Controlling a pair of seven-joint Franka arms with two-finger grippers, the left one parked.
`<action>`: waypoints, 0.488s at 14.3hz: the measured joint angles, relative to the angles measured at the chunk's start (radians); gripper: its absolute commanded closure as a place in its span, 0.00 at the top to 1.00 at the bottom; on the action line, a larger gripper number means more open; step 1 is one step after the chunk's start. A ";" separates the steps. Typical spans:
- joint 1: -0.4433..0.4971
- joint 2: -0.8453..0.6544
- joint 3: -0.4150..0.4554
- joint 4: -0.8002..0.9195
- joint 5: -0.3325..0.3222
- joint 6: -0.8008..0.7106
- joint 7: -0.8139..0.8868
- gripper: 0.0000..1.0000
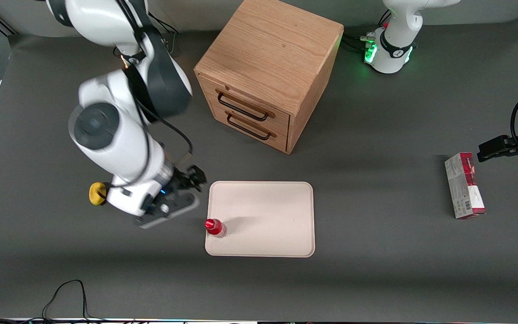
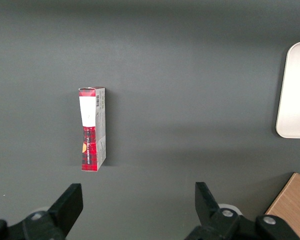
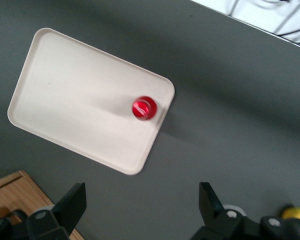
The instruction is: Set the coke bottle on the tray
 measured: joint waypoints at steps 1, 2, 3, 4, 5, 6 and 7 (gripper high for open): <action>0.004 -0.057 0.000 -0.047 -0.027 -0.012 0.003 1.00; 0.006 -0.118 -0.002 -0.109 -0.042 -0.018 0.004 1.00; 0.006 -0.179 -0.008 -0.176 -0.056 -0.023 0.004 1.00; 0.006 -0.239 -0.024 -0.241 -0.073 -0.023 0.004 1.00; 0.004 -0.294 -0.044 -0.300 -0.095 -0.024 0.003 1.00; -0.001 -0.345 -0.058 -0.353 -0.117 -0.025 0.002 1.00; -0.013 -0.390 -0.062 -0.401 -0.140 -0.024 0.002 1.00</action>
